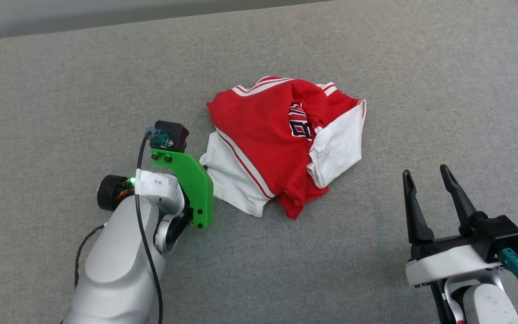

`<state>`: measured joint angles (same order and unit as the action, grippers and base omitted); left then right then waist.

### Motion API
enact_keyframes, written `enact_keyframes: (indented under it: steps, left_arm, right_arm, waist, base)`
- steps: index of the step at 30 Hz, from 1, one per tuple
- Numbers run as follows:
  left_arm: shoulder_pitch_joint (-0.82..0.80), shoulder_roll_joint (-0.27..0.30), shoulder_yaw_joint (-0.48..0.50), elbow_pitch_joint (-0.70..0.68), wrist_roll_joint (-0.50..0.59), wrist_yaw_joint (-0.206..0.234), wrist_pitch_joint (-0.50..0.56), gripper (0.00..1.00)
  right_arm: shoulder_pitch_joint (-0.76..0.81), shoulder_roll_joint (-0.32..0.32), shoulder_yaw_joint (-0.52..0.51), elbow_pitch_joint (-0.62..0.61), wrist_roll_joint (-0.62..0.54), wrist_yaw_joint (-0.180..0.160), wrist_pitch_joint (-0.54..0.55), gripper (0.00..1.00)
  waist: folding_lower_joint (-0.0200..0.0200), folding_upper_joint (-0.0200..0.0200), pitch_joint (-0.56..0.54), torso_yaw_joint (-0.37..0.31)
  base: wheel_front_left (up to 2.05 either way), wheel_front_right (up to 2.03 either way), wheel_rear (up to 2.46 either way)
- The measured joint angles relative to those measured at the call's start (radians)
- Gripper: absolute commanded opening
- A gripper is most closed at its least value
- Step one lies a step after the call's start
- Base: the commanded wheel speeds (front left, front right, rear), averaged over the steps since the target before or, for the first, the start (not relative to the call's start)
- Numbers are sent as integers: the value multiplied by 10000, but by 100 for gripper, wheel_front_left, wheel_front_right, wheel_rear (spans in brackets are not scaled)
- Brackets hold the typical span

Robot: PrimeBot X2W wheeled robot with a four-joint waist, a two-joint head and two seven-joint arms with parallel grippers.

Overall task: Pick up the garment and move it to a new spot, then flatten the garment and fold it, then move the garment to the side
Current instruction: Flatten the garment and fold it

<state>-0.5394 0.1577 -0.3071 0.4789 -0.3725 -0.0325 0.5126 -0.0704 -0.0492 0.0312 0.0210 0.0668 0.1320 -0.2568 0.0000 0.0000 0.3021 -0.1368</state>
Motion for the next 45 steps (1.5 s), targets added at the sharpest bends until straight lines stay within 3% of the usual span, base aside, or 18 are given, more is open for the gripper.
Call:
enact_keyframes:
  steps: [3, 6, 16, 20, 23, 24, 25, 32, 39, 45]
  left_arm:
    - [276, 65, 217, -169, -86, 33, -468, 0]
    - [623, 385, 681, -660, -247, 337, -936, 0]
    - [2166, 1511, 2253, -2713, -865, 1091, -1114, 0]
    - [2805, 1672, 2560, -2788, -1106, 1197, -1114, 0]
    - [3086, 1628, 2495, -2483, -1227, 1030, -1202, 0]
    - [3122, 1628, 2454, -2355, -1223, 974, -1310, 40]
    - [3140, 1632, 2403, -2217, -1175, 930, -1499, 100]
    - [3109, 1475, 2065, -1944, -851, 290, -3616, 100]
    - [3162, 1124, 1455, -2119, -362, -535, -6932, 100]
    - [3997, 694, 1204, -2704, 299, -690, -7676, 100]
  right_arm:
    - [10, 0, -38, 56, 0, 0, 0, 100]
    - [29, 4, -38, 104, 0, 0, 0, 100]
    - [157, 4, -119, 186, 73, 0, 0, 100]
    - [230, 4, -132, 211, 71, 0, 0, 100]
    - [233, 6, -130, 247, 65, 0, 0, 100]
    - [233, 4, -134, 270, 61, 0, 0, 100]
    - [235, 2, -136, 297, 50, 0, 0, 100]
    - [324, 2, -245, 391, -54, 0, 0, 100]
    - [566, 2, -339, 422, -171, 0, 0, 100]
    - [757, 4, -431, 405, -199, 0, 0, 100]
  waist:
    - [0, 0, -199, 104]
    - [0, 0, -443, 227]
    - [0, 0, -1039, 821]
    - [0, 0, -1144, 1005]
    - [0, 0, -1190, 1101]
    - [1, 0, -1208, 1121]
    - [0, 0, -1234, 1143]
    - [0, 0, -1517, 1340]
    - [0, 0, -1980, 1630]
    - [0, 0, -2272, 1951]
  base:
    - [0, 0, 0]
    - [0, 0, 0]
    - [0, 0, 0]
    - [0, 0, 0]
    - [0, 0, 0]
    - [0, 0, 0]
    - [0, 0, 0]
    - [0, 0, 0]
    - [0, 0, 0]
    - [0, 0, 0]
